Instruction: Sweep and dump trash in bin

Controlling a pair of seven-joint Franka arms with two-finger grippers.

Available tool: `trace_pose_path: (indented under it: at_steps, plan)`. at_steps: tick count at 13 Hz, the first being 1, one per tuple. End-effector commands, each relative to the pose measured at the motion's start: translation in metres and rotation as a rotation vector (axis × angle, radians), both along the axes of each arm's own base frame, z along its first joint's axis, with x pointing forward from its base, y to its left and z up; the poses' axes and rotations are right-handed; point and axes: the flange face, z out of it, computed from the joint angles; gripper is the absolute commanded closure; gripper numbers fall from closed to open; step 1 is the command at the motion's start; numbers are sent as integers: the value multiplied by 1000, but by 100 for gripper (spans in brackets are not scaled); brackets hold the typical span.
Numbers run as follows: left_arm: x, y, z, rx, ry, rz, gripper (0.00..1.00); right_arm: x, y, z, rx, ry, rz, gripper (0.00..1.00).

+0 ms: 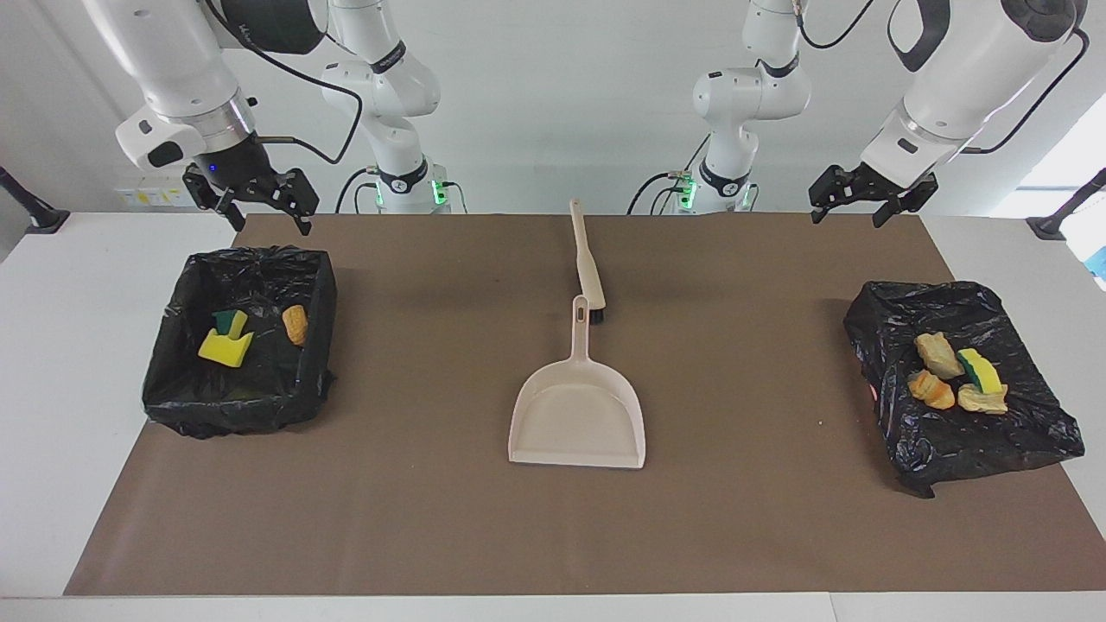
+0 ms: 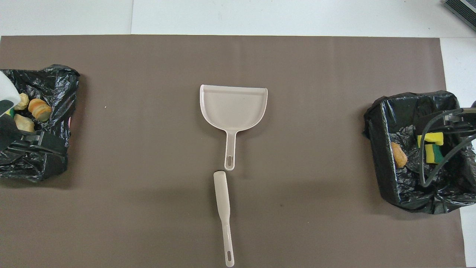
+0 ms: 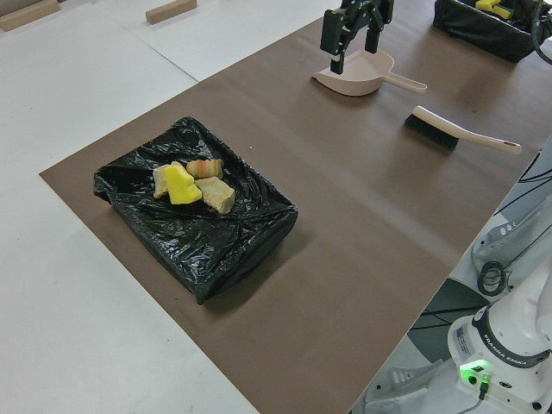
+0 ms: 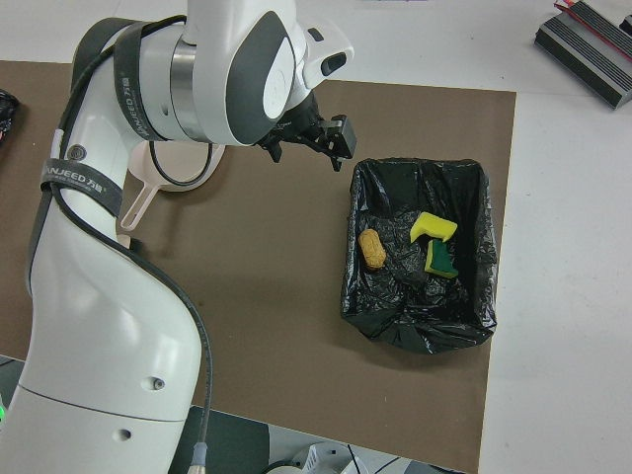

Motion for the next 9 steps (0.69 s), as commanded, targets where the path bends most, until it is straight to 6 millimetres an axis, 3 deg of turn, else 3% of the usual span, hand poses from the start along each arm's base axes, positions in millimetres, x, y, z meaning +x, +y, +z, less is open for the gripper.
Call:
trace_pose_path:
  at_steps: [1,9]
  plan:
    - [3,5,24,-18,-110,12,0,0,1,4,-8,11,-19,0]
    - [7,-1,44,-45,-193,83,0,0,-3,5,6,2,-23,0]
